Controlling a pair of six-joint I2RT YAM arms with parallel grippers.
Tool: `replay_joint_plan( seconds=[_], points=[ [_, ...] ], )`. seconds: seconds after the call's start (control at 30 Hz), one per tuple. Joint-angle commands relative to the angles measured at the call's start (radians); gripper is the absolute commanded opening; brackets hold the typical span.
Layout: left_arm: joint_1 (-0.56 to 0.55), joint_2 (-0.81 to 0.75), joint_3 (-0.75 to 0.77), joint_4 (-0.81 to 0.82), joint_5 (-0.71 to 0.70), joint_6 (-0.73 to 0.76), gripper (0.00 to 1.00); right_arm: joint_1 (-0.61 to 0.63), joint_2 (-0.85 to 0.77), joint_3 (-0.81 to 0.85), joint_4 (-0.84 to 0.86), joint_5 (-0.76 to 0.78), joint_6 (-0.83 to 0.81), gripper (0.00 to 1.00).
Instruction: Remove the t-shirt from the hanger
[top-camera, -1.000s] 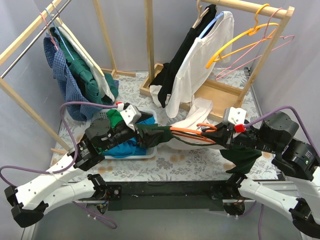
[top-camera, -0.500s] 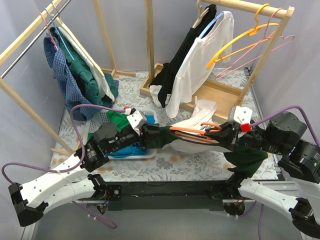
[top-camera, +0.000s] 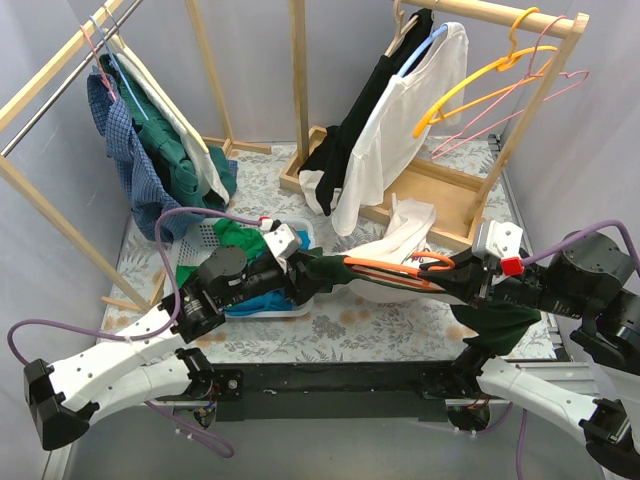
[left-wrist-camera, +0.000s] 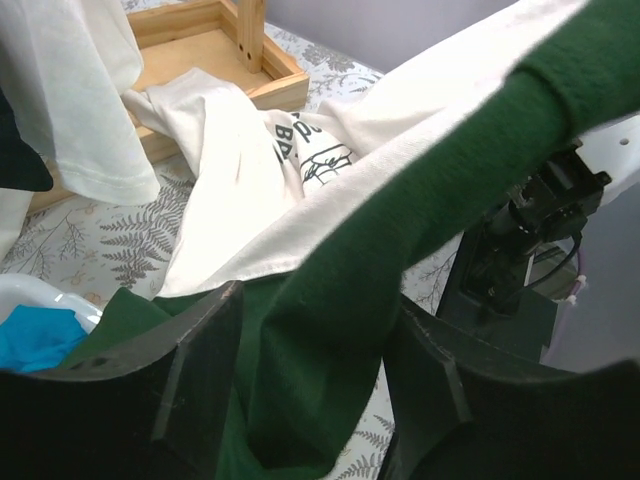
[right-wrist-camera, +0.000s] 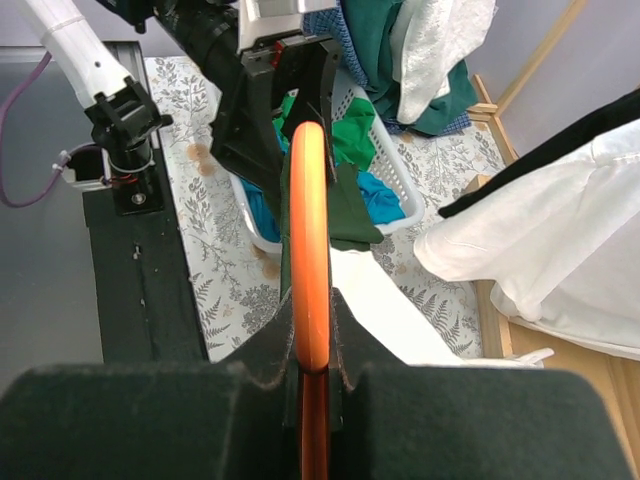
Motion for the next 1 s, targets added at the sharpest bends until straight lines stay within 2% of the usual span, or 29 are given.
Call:
replay_joint_plan(
  seconds=[0.0,0.07,0.1,0.13,0.27,0.3,0.43,0.57,0.77,0.97],
  points=[
    [0.003,0.046,0.046,0.023,-0.019,0.018,0.47,0.001,-0.003,0.039,0.02,-0.042,0.012,0.01],
    [0.003,0.064,0.075,0.003,-0.033,0.031,0.39,-0.001,-0.014,0.023,0.006,-0.045,0.017,0.01],
    [0.003,0.075,0.081,0.0,-0.036,0.033,0.12,0.001,-0.019,0.005,-0.001,-0.04,0.021,0.01],
    [0.003,0.083,0.086,-0.011,-0.04,0.033,0.0,0.001,-0.026,-0.003,-0.004,-0.025,0.024,0.01],
    [0.005,0.089,0.084,-0.036,-0.127,0.021,0.0,0.001,-0.078,-0.01,-0.021,0.016,0.037,0.01],
    [0.005,0.089,0.078,-0.042,-0.204,0.002,0.0,0.001,-0.088,-0.01,-0.024,0.024,0.041,0.01],
    [0.005,0.098,0.076,-0.068,-0.319,-0.027,0.0,0.001,-0.126,0.003,-0.079,0.067,0.077,0.01],
    [0.014,0.11,0.067,-0.059,-0.384,-0.053,0.0,0.001,-0.192,-0.003,-0.067,0.079,0.095,0.01],
    [0.025,0.152,0.075,-0.053,-0.347,-0.071,0.0,0.001,-0.212,0.017,0.017,0.092,0.1,0.01],
    [0.023,0.176,0.077,-0.053,-0.306,-0.078,0.0,0.001,-0.183,-0.012,0.218,0.11,0.081,0.01]
  ],
)
